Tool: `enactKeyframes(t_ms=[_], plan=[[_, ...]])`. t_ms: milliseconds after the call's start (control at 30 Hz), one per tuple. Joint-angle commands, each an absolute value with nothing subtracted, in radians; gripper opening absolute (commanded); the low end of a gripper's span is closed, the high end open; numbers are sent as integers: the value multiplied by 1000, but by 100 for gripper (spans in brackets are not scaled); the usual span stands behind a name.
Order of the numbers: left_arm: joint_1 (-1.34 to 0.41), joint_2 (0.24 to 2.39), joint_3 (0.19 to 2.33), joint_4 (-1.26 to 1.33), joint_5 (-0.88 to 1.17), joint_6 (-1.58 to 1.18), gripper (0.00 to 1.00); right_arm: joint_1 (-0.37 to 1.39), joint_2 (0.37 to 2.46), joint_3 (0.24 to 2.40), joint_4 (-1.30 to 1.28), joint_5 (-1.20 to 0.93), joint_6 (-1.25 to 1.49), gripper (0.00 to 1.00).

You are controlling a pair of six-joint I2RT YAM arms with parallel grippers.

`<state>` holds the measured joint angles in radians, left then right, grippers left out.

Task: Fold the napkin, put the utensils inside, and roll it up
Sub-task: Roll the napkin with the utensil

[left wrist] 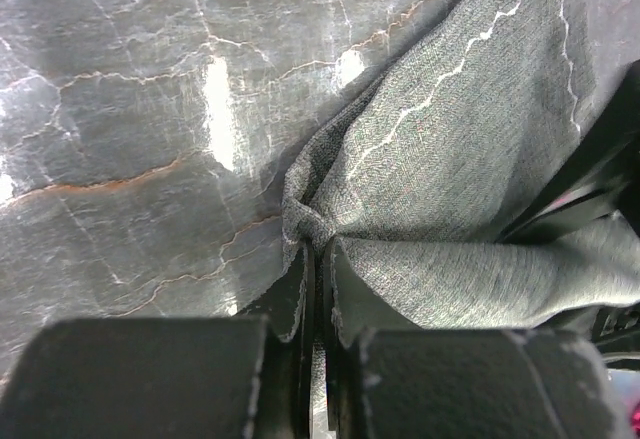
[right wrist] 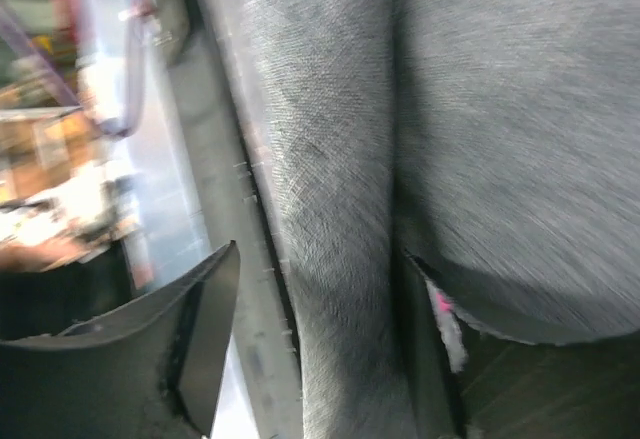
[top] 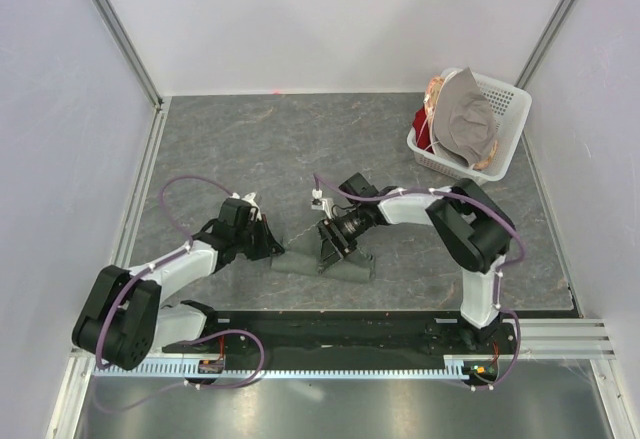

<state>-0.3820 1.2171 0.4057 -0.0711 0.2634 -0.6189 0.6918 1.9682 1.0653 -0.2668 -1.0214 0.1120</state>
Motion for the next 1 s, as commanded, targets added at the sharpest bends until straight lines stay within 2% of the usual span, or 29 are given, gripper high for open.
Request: enactKeyframes(t_ms=[0,100,133,267,633,967], plan=[[-382,1256,460,-146,244,-591,2,693,1794,1017,-255,-718,83,73],[-382,1284,494,-192,247,-591,2,729,1665,961,-264,-536,77,78],[-380,1290,503,-204,250,-591,2,759,1634,948,-264,-423,69,79],[-380,1308,538,-244,258,-594,2,831,1482,896,-300,-228,77,81],[-380,1318,549,-261,275,-591,2,856,1439,781,-362,-207,169,82],[-380,1321,554,-268,270,-586,2,856,1425,759,-423,-190,235,67]])
